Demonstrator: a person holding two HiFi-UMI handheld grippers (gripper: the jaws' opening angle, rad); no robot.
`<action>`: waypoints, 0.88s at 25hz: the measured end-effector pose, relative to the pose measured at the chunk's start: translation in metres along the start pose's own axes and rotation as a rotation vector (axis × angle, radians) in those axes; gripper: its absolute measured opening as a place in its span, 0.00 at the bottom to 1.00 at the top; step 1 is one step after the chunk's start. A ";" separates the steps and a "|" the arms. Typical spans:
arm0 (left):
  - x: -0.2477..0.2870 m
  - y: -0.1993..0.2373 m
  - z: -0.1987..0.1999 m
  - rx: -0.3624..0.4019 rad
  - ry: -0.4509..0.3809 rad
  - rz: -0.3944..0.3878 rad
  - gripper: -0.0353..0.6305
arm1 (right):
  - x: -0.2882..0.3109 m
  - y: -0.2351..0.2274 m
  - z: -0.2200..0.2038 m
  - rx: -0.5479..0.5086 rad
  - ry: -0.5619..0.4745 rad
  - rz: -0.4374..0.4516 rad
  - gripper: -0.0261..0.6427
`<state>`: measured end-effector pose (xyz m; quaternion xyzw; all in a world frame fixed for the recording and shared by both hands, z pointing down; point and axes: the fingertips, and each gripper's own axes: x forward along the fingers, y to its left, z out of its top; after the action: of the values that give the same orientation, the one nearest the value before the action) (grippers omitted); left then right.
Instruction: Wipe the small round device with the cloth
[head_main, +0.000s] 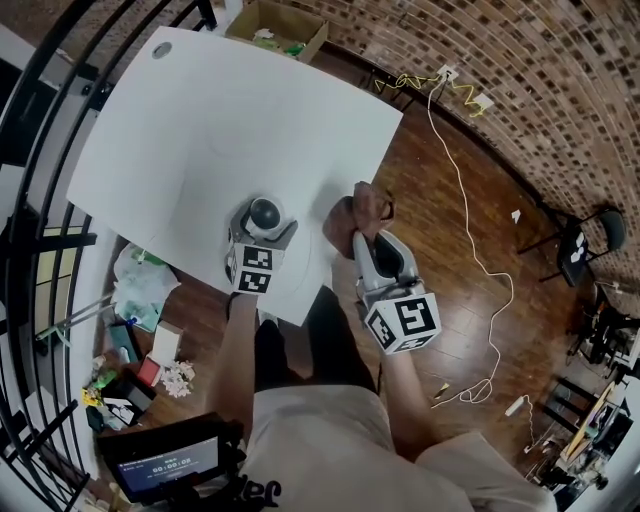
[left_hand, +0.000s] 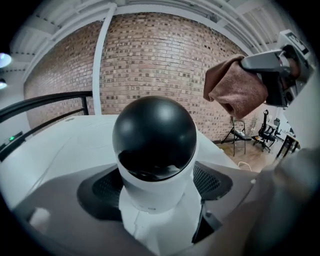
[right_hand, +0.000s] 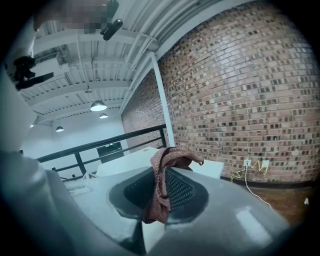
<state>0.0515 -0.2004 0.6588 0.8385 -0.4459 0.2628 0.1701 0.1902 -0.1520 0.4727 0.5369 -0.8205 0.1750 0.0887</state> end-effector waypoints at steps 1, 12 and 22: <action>0.002 0.000 -0.002 0.012 0.008 0.024 0.74 | 0.000 0.000 0.000 0.000 0.000 0.001 0.10; 0.006 0.001 -0.009 -0.013 0.094 -0.004 0.65 | 0.001 0.009 0.014 -0.007 -0.025 0.048 0.10; -0.077 -0.047 0.052 0.006 0.136 -0.269 0.65 | 0.005 0.037 0.074 0.006 0.001 0.411 0.10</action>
<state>0.0697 -0.1512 0.5690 0.8715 -0.3161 0.2951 0.2312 0.1576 -0.1710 0.3990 0.3584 -0.9123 0.1920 0.0500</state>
